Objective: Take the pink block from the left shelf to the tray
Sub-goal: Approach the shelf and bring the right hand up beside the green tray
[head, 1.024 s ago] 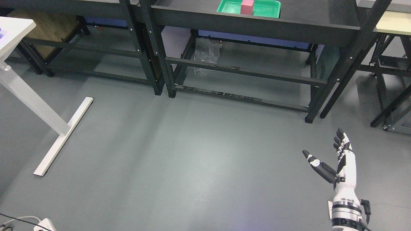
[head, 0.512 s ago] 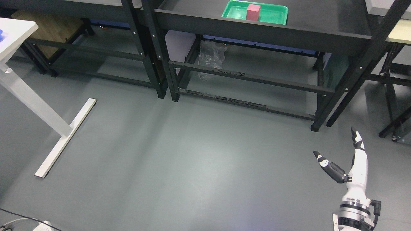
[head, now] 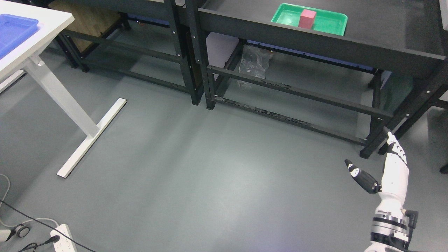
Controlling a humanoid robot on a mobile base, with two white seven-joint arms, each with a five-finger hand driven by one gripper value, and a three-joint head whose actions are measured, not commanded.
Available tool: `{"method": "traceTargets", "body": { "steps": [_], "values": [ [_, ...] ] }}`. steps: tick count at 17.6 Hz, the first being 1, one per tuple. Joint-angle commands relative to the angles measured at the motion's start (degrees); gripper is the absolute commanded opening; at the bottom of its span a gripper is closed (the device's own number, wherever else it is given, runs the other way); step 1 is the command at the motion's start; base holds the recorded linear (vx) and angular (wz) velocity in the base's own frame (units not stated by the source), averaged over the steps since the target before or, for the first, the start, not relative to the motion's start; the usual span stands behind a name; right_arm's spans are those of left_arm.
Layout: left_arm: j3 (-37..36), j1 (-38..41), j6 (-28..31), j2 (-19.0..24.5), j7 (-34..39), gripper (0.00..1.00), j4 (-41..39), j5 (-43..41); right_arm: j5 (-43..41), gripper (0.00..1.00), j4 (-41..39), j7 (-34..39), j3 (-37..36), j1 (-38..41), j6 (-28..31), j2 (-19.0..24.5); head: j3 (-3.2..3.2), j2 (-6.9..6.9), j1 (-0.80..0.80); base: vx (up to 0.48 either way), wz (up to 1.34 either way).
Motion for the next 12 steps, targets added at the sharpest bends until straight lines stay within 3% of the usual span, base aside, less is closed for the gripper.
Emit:
{"method": "traceTargets", "body": {
  "steps": [1,12],
  "values": [
    [0.0,0.0,0.04,1.0,0.02,1.0,-1.0,0.44,32.33,1.0,-0.21,-0.81,2.93,-0.82,-0.05,1.42,0.0,0.0,0.0,0.064,0.2],
    [0.0,0.0,0.04,1.0,0.02,1.0,-1.0,0.44,32.15,1.0,-0.12,-0.8,3.46,-2.05,2.41,2.8,0.0,0.0,0.0,0.099,0.15]
  ]
}}
